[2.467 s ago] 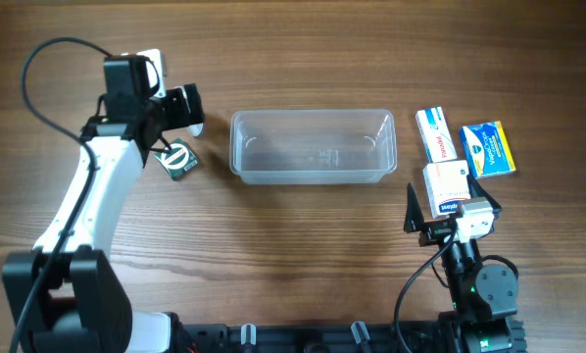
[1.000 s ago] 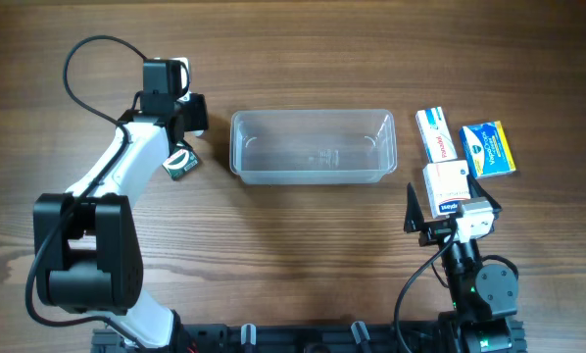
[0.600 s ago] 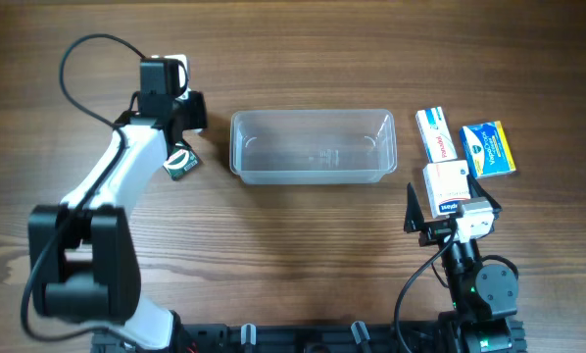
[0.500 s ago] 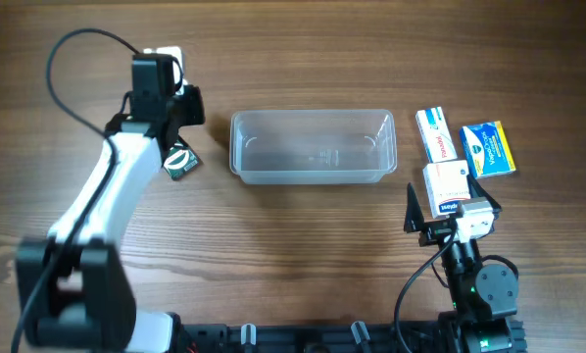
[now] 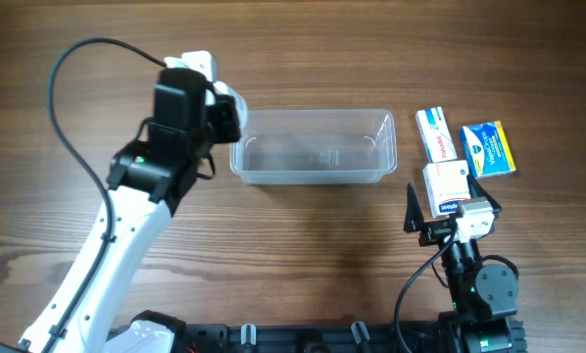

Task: Pack container
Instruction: 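Lift the spray bottle with the left gripper and carry it over the container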

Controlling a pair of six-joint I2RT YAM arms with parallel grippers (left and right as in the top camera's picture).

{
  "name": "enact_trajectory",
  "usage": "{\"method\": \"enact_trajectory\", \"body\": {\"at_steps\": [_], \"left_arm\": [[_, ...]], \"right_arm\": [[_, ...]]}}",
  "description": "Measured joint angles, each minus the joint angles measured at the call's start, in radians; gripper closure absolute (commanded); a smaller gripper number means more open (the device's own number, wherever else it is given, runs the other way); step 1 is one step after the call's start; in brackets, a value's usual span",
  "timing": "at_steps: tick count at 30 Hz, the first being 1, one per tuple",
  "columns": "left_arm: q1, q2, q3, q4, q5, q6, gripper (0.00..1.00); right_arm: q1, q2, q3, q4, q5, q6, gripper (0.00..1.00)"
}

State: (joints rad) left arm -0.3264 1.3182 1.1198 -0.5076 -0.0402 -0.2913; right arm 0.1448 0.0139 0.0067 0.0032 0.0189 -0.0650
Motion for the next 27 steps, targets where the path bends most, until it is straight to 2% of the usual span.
{"method": "enact_trajectory", "body": {"at_steps": [7, 17, 27], "left_arm": [[-0.075, 0.038, 0.000, -0.021, -0.001, -0.026, 0.78], [-0.081, 0.106, 0.000, -0.021, -0.016, -0.052, 0.81], [-0.145, 0.157, 0.000, -0.021, -0.123, -0.056, 0.80]], "right_arm": [[0.000, 0.000, 0.000, 0.000, 0.000, 0.000, 0.00], [0.000, 0.000, 0.000, 0.000, 0.000, 0.000, 0.00], [0.000, 0.000, 0.000, 0.000, 0.000, 0.000, 0.00]]}}
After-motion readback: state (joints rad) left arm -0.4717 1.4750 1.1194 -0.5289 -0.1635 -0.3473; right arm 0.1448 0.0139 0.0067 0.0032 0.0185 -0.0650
